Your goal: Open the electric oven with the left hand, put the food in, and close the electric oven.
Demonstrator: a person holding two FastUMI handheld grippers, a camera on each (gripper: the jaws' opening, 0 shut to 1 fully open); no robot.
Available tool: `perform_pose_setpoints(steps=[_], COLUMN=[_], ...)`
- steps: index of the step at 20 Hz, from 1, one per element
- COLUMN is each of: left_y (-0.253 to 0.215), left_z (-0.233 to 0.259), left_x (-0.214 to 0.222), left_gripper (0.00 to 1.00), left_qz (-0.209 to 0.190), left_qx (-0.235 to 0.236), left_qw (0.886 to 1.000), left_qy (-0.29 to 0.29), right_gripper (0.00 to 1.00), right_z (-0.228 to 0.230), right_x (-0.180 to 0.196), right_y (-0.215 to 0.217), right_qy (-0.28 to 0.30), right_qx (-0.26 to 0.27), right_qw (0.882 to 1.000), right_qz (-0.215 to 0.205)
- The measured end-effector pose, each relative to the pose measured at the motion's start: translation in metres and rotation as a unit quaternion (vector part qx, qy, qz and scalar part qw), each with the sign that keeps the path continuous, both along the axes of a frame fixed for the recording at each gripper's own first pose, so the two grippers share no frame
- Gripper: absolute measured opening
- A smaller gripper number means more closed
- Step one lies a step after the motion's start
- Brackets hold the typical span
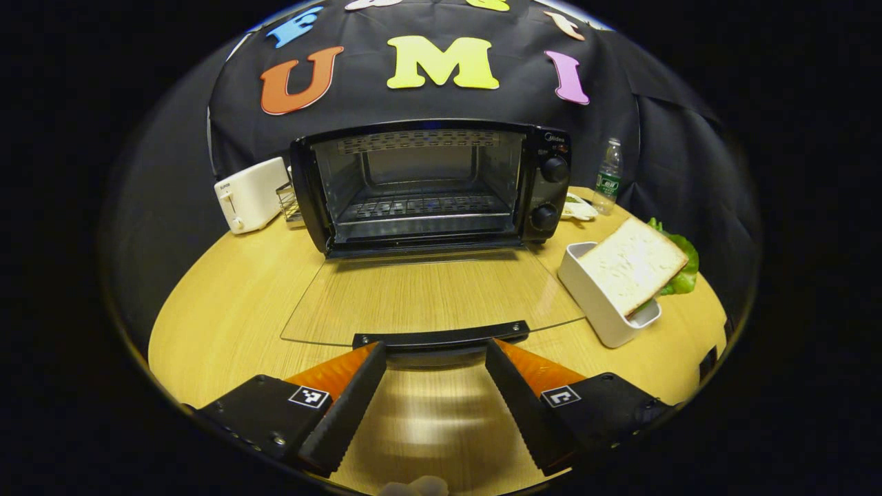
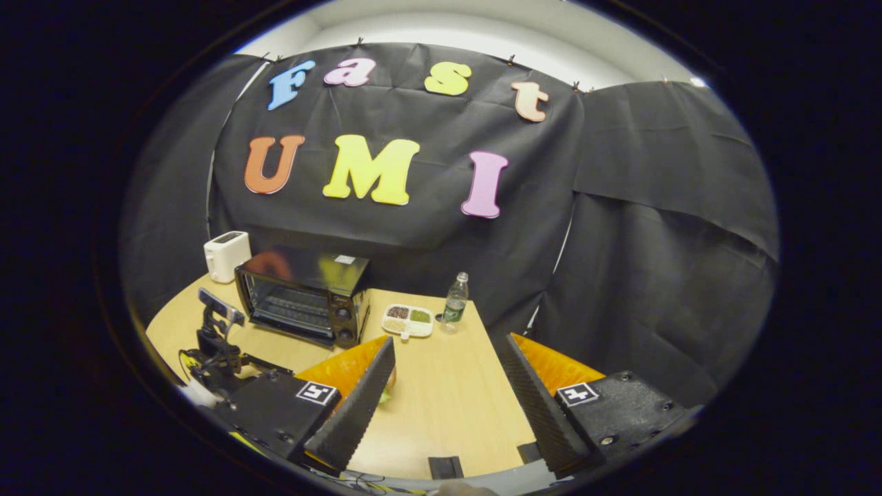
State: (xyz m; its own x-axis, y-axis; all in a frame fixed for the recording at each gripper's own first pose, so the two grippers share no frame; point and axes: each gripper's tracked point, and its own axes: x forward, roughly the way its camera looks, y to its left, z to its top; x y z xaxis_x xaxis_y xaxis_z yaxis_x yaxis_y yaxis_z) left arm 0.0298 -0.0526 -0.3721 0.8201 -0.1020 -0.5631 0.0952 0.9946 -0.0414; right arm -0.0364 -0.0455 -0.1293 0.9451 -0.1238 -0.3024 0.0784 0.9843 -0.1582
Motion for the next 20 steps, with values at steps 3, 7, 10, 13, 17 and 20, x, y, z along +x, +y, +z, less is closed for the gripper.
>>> perform_pose_setpoints(steps=[3, 7, 10, 13, 17, 20], left_y=[0.006, 0.017, 0.027, 0.034, 0.032, 0.034], left_z=[0.033, 0.084, 0.117, 0.146, 0.175, 0.185], left_x=[-0.007, -0.016, -0.018, -0.020, -0.019, -0.013], left_gripper=[0.96, 0.96, 0.96, 0.95, 0.96, 0.96], left_qz=[0.002, 0.023, 0.042, 0.064, 0.094, 0.127], left_qx=[-0.003, -0.018, -0.018, -0.007, -0.004, 0.007], left_qw=[0.999, 0.997, 0.995, 0.992, 0.988, 0.984], left_qy=[-0.034, -0.071, -0.091, -0.108, -0.122, -0.124], right_gripper=[1.00, 0.96, 0.96, 1.00, 0.87, 0.87], right_z=[-0.040, -0.109, -0.159, -0.198, -0.218, -0.227], right_x=[0.011, 0.025, 0.044, 0.067, 0.106, 0.133], right_y=[0.005, 0.017, 0.027, 0.032, 0.052, 0.059], right_qy=[0.038, 0.111, 0.157, 0.202, 0.251, 0.275], right_qx=[0.031, 0.103, 0.137, 0.162, 0.230, 0.240], right_qw=[0.999, 0.987, 0.974, 0.957, 0.921, 0.903], right_qz=[0.020, 0.060, 0.091, 0.129, 0.188, 0.227])
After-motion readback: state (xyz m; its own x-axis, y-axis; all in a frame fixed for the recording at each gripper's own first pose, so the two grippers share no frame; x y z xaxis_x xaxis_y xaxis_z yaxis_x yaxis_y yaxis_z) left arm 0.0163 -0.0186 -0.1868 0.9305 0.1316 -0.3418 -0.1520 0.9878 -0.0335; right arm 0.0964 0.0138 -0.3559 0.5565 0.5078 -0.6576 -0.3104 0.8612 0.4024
